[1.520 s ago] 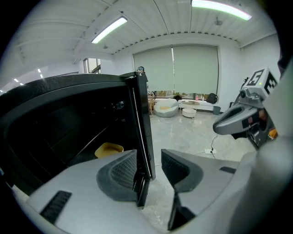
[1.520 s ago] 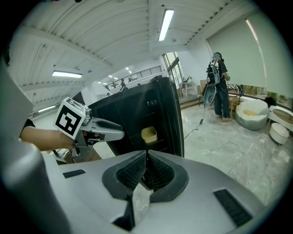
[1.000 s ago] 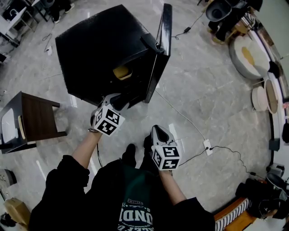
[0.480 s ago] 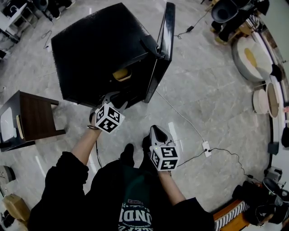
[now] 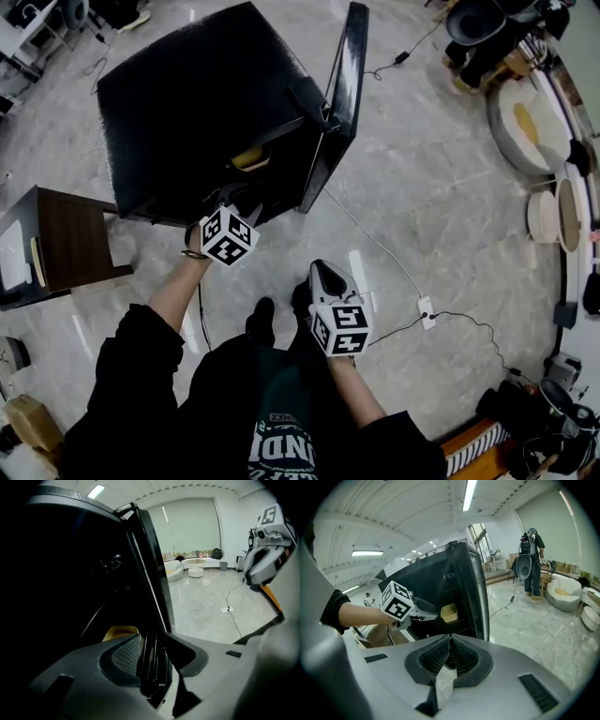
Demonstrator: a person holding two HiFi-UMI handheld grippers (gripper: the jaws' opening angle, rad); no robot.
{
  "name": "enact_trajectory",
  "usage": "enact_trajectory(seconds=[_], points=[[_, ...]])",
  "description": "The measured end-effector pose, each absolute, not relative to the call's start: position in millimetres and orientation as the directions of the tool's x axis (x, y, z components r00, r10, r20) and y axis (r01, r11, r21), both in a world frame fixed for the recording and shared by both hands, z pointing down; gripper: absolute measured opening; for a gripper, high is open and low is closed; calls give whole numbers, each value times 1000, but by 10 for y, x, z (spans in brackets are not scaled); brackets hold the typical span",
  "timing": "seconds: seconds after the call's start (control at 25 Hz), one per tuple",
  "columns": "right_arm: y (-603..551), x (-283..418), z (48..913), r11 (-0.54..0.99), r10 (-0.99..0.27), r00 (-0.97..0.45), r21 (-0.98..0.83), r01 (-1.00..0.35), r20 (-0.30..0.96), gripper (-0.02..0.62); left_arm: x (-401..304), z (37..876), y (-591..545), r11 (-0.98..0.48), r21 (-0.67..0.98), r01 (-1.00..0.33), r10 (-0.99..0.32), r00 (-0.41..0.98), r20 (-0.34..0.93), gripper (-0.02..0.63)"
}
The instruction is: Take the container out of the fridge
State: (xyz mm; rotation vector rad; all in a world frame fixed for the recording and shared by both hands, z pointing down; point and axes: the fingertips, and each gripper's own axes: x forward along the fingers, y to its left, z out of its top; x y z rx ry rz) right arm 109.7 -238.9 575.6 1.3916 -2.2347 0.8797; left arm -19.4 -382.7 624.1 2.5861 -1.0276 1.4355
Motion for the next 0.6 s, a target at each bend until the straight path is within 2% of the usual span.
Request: enact_trajectory(seconds=[0.6], points=[[-2416,1299,5936,306,-641,-444,-322,-896,625,35,-89,6608,-4227,-768,-315,-558,-549,320,772,193]])
